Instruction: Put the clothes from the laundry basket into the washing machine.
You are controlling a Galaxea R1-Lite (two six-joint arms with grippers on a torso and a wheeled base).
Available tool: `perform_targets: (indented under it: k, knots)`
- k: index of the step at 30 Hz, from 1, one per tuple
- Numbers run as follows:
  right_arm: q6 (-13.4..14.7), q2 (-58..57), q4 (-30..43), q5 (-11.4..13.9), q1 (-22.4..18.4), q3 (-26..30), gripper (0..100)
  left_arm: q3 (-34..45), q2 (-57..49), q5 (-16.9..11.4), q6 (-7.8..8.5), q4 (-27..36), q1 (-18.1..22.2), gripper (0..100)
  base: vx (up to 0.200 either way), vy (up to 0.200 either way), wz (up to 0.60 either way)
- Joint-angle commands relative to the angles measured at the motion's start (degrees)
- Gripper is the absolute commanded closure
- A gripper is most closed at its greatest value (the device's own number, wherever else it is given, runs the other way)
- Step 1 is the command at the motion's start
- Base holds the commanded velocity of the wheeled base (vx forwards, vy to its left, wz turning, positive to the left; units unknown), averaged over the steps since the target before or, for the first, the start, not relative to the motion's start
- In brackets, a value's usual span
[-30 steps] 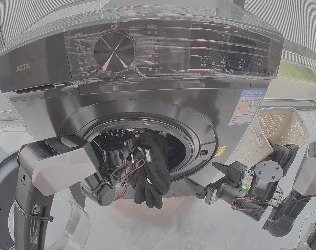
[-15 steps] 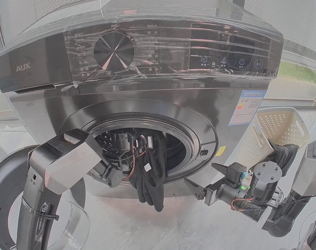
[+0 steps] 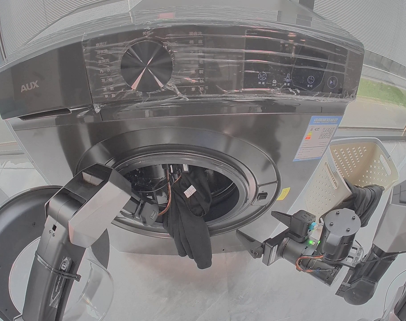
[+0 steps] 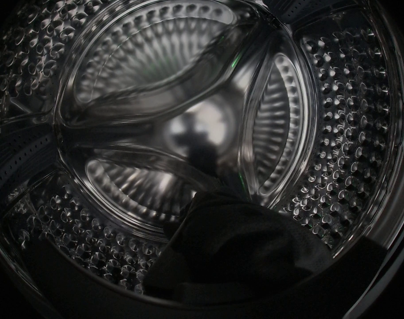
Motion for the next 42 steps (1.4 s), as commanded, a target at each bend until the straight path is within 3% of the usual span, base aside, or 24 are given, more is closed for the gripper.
perform_targets:
  k: [1,4,5,12,18,22,28,33,42]
  knots:
    - [0.0,0.3,0.0,0.0,0.0,0.1,0,-0.1,0.3,0.1,-0.02,-0.1,0.2,100,0.0,0.0,0.0]
    - [0.0,0.3,0.0,0.0,0.0,0.1,0,0.7,-0.2,0.1,-0.19,-0.2,0.0,100,0.0,0.0,0.0]
    - [0.0,0.2,-0.1,0.0,0.0,0.1,0,1.1,-0.4,0.1,-0.19,-0.1,-0.1,0,0.0,0.0,0.0]
    - [0.0,0.0,-0.1,0.0,0.0,0.1,0,6.4,-4.1,0.0,-0.63,0.3,-1.3,0,0.0,0.0,0.0]
    - [0.0,0.0,-0.1,0.0,0.0,0.1,0,16.3,-9.1,-1.4,-0.46,1.6,-3.8,0,0.0,0.0,0.0]
    - [0.0,-0.1,-0.1,0.0,0.0,0.1,0,21.3,-10.8,-4.5,-0.28,2.1,-5.4,0,0.0,0.0,0.0]
    - [0.0,0.2,-0.1,0.1,0.0,0.1,0,23.6,-10.8,-4.8,0.25,3.3,-6.1,0,0.0,0.0,0.0]
    - [0.0,0.2,0.0,0.1,0.0,0.1,0,26.3,-10.0,-6.7,0.69,3.1,-6.2,0,0.0,0.0,0.0]
    - [0.0,0.2,0.0,0.1,0.1,0.1,0,25.9,-5.5,-7.2,0.95,2.4,-5.9,0,0.0,0.0,0.0]
